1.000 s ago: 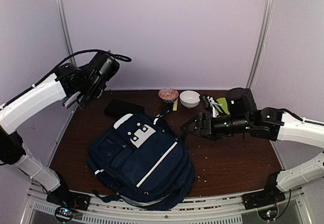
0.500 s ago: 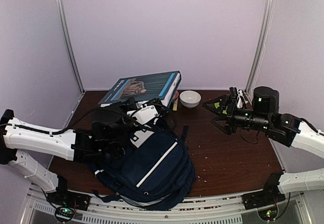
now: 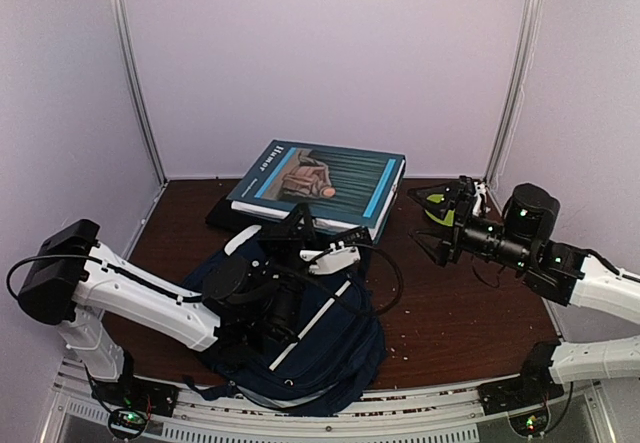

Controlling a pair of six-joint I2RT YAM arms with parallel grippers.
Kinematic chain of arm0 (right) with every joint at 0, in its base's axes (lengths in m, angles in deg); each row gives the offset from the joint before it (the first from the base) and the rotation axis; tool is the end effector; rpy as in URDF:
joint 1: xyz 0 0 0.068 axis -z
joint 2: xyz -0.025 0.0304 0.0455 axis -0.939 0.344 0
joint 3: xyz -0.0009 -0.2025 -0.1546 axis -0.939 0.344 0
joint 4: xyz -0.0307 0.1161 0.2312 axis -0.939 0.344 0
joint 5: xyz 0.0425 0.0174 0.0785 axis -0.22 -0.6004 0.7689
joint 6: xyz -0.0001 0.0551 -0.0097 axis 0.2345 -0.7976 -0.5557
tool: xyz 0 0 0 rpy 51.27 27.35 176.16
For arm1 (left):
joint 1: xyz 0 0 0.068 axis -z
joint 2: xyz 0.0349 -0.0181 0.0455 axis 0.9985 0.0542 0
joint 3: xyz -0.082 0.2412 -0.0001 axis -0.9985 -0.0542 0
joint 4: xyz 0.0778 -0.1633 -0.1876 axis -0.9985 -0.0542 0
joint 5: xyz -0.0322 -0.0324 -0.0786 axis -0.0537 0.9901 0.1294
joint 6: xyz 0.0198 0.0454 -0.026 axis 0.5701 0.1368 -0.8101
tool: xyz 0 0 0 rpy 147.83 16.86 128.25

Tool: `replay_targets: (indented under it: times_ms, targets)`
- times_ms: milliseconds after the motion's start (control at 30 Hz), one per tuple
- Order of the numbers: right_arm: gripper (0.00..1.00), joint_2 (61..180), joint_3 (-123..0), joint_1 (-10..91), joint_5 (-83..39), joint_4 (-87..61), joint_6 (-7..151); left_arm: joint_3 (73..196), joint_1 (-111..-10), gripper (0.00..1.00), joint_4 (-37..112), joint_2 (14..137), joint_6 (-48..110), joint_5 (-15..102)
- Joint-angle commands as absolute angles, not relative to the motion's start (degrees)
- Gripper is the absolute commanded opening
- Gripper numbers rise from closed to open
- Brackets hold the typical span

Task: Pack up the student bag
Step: Pick up the book from the center of the board.

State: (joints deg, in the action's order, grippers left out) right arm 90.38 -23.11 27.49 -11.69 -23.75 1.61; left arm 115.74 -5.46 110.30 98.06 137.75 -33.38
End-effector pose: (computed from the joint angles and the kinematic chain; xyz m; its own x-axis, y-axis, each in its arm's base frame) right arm 0.1607 0.1627 0.2963 -0.8577 0.4731 -0.2013 -0.1450 0.1530 0.9775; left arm 0.0871 -0.3372 0.2732 0.2333 0.8904 -0.3908 -0.0979 0.4214 0.9016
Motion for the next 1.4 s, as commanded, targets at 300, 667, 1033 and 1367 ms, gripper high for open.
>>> replay_targets:
  times_ms: [300,667,1033,1367]
  targets:
    - [1.00,92.3,-26.0,27.6,-11.0,-29.7,2.9,118.4,-3.7,0.00,114.9,96.0,136.4,-29.6]
    - [0.95,101.6,-31.4,27.5,-4.8,-34.8,0.1,119.1,-1.8,0.00,115.7,98.0,137.7,-28.8]
    - [0.39,104.7,-33.8,25.8,-2.2,-34.4,-0.2,119.4,-1.8,0.00,115.6,98.4,136.3,-30.1]
    - [0.30,94.8,-28.1,27.2,-13.4,-33.6,1.9,117.9,-3.2,0.85,90.3,89.7,112.4,-37.0]
